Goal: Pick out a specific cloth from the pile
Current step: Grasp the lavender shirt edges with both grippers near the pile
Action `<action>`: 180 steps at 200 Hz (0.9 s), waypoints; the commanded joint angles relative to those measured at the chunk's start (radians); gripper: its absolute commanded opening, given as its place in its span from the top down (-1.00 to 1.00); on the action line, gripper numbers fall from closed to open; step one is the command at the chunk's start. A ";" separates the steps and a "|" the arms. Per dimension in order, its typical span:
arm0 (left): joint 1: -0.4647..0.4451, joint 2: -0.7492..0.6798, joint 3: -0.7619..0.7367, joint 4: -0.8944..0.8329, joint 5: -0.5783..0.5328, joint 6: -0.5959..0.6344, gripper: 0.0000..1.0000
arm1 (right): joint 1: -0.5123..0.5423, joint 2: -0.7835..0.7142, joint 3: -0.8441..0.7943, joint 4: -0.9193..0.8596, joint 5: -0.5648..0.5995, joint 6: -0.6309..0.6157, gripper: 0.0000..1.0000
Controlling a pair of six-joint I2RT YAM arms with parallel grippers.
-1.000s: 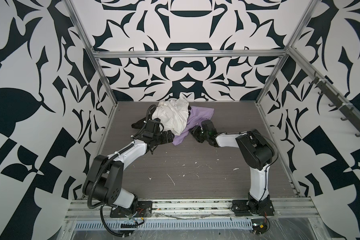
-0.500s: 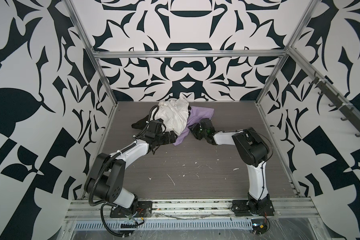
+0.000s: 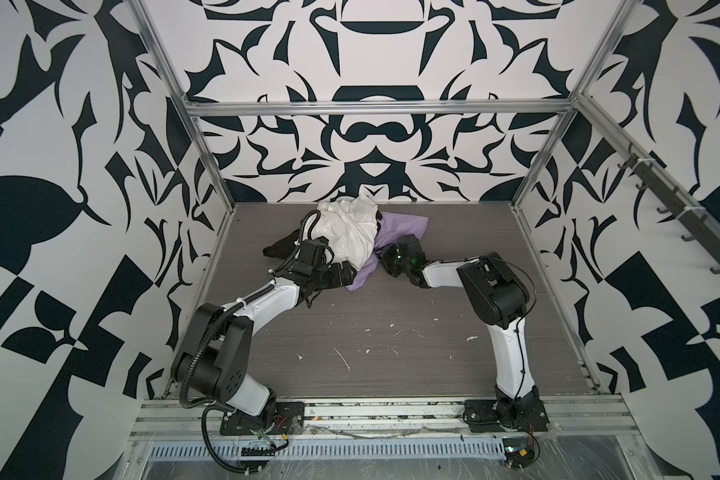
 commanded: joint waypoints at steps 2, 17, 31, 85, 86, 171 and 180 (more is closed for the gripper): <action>-0.002 0.011 0.032 -0.017 -0.005 -0.002 -0.80 | 0.001 0.022 0.035 0.014 -0.012 0.023 0.20; -0.001 0.012 0.038 -0.015 -0.005 -0.001 -0.80 | 0.002 0.023 0.037 0.019 -0.010 0.024 0.26; -0.002 0.015 0.049 -0.018 -0.001 0.001 -0.80 | -0.001 0.018 0.035 0.020 -0.003 0.021 0.34; -0.002 0.036 0.123 -0.044 0.041 0.004 -0.80 | 0.000 0.001 0.055 0.029 -0.030 -0.001 0.76; -0.003 0.036 0.124 -0.044 0.042 0.004 -0.80 | 0.000 0.000 0.055 0.029 -0.030 -0.001 0.77; -0.002 0.030 0.152 -0.042 0.070 0.013 -0.79 | -0.009 -0.039 0.091 0.049 -0.095 -0.028 1.00; -0.002 0.035 0.169 -0.050 0.071 0.015 -0.80 | -0.009 -0.045 0.105 0.032 -0.095 -0.039 1.00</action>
